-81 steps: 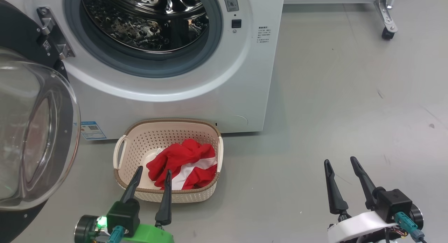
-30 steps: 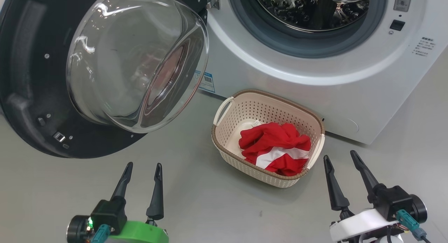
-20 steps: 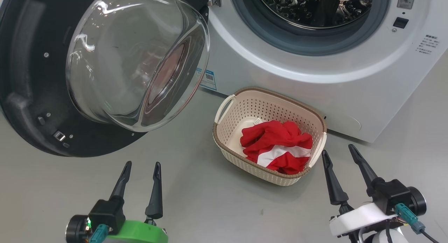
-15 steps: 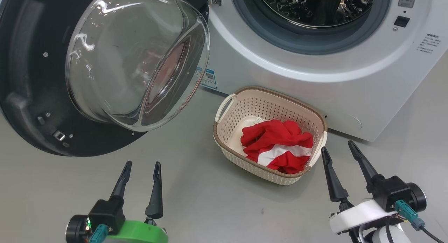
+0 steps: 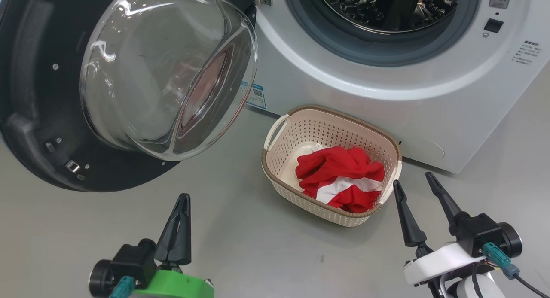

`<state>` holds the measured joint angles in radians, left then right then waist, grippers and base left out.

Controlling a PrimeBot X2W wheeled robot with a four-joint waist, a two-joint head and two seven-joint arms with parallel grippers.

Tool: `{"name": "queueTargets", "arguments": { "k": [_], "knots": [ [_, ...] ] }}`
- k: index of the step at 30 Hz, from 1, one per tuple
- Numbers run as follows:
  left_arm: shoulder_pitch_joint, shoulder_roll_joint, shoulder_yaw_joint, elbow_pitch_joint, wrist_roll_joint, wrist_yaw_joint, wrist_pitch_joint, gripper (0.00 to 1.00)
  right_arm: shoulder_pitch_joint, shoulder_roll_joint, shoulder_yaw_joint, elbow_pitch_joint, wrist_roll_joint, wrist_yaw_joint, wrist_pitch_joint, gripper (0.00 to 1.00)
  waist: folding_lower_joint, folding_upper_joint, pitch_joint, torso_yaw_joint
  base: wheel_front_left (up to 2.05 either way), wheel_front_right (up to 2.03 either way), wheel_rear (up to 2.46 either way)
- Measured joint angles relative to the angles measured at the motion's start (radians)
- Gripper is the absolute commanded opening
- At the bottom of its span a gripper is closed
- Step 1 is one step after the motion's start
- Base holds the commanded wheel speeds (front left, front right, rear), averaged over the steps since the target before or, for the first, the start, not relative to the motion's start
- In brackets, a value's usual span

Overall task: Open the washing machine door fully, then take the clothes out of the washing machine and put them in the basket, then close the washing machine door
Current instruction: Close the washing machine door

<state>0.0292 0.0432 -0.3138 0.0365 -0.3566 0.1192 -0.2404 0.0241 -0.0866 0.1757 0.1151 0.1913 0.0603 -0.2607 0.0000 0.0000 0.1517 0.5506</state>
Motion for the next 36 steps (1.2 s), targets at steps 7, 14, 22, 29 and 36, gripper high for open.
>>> {"name": "queueTargets", "arguments": {
  "k": [7,14,22,29,36],
  "knots": [
    [-0.001,0.0,-0.025,-0.105,-0.248,-0.029,-0.009,0.0,-0.002,0.0,0.003,0.011,0.0,0.0,0.0,1.0,0.0,0.0,0.0,0.0,0.0,0.0,0.0],
    [-0.002,0.0,-0.012,-0.242,-0.628,-0.108,-0.009,0.0,-0.005,0.0,0.007,0.018,0.0,0.004,0.0,1.0,0.0,0.0,0.002,0.002,0.0,0.0,0.0],
    [-0.022,-0.001,0.139,-0.39,-0.937,-0.182,-0.012,0.0,-0.008,0.0,0.011,0.02,0.0,0.009,0.0,1.0,0.0,0.0,0.012,0.006,0.0,0.0,0.0],
    [-0.084,-0.006,0.344,-0.442,-1.097,-0.208,-0.016,0.0,-0.017,0.0,0.024,0.022,0.0,0.017,0.0,1.0,0.0,0.0,0.023,0.011,0.0,0.0,0.0],
    [-0.137,-0.009,0.525,-0.429,-1.087,-0.212,-0.017,0.0,-0.024,-0.004,0.024,0.021,-0.002,0.018,0.0,1.0,0.0,0.0,0.037,0.014,0.0,0.0,0.0]
  ]
}}
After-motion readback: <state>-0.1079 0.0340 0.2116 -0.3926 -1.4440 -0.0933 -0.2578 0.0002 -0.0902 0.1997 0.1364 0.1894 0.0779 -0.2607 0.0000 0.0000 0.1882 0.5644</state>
